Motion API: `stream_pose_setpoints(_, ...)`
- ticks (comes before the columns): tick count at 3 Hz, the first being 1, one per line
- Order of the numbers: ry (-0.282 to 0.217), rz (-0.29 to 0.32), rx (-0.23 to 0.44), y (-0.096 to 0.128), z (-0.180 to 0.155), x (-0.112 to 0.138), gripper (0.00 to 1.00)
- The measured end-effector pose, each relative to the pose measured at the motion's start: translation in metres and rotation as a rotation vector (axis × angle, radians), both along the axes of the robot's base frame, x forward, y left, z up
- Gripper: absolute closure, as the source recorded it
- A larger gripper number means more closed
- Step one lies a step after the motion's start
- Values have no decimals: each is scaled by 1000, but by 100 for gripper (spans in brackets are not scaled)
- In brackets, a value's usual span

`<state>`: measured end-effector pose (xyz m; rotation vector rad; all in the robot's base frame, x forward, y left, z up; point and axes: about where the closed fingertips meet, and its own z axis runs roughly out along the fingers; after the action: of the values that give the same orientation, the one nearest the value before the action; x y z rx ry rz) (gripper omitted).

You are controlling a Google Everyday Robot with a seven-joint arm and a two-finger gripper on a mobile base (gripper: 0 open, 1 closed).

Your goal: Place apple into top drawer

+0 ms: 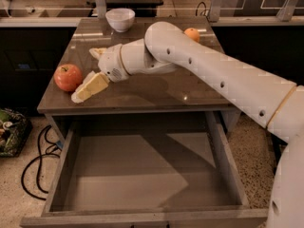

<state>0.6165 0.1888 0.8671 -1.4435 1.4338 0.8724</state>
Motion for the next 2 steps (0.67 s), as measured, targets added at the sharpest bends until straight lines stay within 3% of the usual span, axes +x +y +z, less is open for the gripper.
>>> stream_pose_setpoints(2,57,-8,54,38,-18,8,0)
